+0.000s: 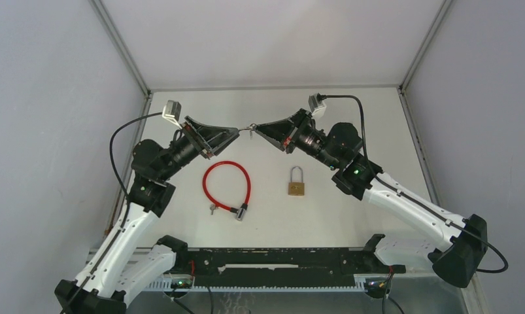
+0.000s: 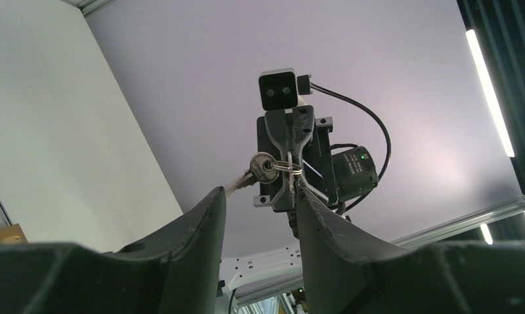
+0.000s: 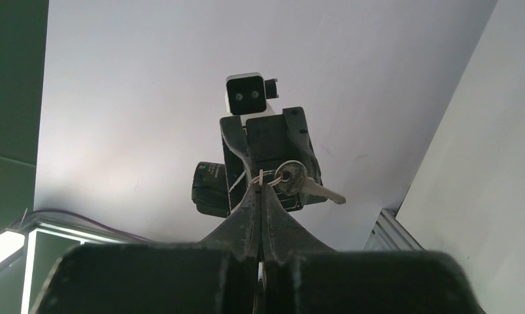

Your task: Unlock with the key

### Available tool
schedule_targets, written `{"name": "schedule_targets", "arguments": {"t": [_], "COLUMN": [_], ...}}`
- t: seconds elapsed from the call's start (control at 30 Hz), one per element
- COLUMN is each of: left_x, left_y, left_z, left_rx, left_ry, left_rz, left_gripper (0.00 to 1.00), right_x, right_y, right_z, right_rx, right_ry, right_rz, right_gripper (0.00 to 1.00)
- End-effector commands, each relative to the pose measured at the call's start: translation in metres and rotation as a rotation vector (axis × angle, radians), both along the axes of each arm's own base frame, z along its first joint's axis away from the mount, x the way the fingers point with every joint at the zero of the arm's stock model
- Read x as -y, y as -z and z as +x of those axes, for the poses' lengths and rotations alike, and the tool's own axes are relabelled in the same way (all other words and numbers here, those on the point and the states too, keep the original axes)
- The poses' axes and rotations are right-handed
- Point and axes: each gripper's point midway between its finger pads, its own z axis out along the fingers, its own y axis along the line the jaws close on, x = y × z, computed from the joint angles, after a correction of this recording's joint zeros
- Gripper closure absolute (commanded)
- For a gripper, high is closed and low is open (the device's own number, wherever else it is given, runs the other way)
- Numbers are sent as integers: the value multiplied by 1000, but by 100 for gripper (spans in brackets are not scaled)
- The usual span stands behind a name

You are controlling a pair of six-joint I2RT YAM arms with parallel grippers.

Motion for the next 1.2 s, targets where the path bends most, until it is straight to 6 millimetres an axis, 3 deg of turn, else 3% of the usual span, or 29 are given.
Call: {"name": "schedule_targets", "arguments": {"t": [0.0, 0.13, 0.27, 1.17], "left_x": [-2, 1, 7, 9], "left_y": [-34, -40, -29, -21], "left_z": [-9, -12, -9, -8], "left_rx": [102, 104, 94, 73], "left_ry": [6, 24, 45, 44], "left_rz": [-42, -47, -22, -32], "left_gripper": [54, 57, 57, 71], "right_x": [8, 9, 8, -5], "right_y": [-33, -29, -25, -8], "right_z": [-7, -3, -4, -9], "right_rx": [81, 60, 55, 74], "right_ry": [15, 31, 28, -9], "right_rz": [59, 23, 9, -76], "right_gripper": [100, 100, 100, 100]}}
